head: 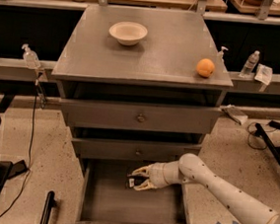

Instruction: Place rxbar chocolate into bottom drawer

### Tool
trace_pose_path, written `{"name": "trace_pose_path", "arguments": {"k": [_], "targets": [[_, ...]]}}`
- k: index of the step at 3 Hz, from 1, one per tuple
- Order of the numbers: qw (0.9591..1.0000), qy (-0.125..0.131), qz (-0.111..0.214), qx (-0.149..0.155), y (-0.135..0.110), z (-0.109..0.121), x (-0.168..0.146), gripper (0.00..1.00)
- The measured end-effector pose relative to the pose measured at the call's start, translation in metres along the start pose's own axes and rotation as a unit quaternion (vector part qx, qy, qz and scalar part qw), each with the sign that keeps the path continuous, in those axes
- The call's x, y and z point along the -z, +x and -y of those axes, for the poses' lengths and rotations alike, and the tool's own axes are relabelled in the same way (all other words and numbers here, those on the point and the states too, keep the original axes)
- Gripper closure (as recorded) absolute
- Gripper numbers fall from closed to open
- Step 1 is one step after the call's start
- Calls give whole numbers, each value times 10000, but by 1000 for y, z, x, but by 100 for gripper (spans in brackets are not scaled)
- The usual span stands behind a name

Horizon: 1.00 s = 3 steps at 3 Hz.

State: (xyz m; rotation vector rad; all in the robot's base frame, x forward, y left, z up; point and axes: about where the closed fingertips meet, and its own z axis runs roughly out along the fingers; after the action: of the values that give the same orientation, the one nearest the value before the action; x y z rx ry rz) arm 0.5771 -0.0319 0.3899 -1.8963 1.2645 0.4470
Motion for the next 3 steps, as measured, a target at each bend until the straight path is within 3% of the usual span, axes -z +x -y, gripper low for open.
{"name": "trace_pose_path", "arguments": {"k": [1, 2, 3], "targets": [[9995, -154, 55, 263, 29, -22, -26, 100], [9995, -155, 56, 263, 29, -22, -26, 100], [9997, -203, -142, -27, 66, -30, -37, 100]]}}
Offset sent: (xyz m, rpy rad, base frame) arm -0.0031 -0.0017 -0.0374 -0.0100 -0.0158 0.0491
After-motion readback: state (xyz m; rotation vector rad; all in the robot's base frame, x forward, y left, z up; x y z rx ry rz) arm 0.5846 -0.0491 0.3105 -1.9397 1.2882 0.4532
